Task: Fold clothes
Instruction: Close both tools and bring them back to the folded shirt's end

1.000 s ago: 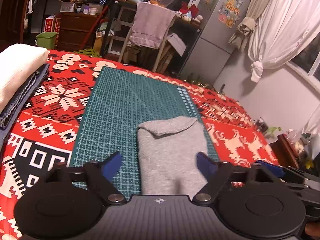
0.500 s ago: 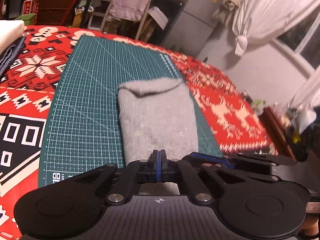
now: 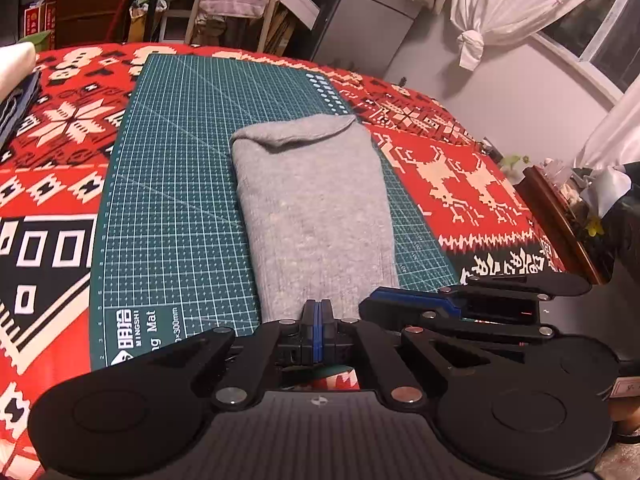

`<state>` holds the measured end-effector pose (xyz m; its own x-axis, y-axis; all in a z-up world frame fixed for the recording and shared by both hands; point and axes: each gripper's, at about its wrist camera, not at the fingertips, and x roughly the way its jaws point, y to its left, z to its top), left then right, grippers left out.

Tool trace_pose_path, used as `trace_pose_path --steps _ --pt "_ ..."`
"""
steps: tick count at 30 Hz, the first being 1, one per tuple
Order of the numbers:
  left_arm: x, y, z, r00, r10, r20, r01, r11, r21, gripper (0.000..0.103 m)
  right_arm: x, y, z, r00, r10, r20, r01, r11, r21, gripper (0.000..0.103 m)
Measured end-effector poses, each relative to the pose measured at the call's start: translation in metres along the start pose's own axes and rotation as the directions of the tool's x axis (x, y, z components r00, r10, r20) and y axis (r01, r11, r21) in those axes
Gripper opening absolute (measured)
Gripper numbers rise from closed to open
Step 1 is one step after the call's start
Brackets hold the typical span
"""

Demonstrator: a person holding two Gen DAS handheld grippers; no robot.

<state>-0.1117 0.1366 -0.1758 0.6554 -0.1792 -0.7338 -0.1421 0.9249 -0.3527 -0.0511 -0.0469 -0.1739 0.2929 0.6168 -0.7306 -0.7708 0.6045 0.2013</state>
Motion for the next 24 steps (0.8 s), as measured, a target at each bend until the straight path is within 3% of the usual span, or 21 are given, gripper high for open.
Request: trace_pose_path --steps 16,21,24 --pt "-0.012 -0.008 -0.007 0.999 0.034 -0.03 -0.033 0.998 0.061 0.0 -0.025 -0.008 -0.001 0.999 0.014 0.032 -0.016 0.999 0.047 0.011" --pt "-0.026 -0.013 0.008 0.997 0.033 0.076 -0.039 0.997 0.071 0.0 -0.022 -0.014 0.012 0.997 -0.007 0.071 0.001 0.997 0.082 0.011" --pt "-0.016 -0.009 0.023 0.995 0.038 0.095 -0.043 0.998 0.045 0.0 -0.016 -0.017 0.023 0.996 -0.027 0.088 0.019 0.996 0.085 0.011"
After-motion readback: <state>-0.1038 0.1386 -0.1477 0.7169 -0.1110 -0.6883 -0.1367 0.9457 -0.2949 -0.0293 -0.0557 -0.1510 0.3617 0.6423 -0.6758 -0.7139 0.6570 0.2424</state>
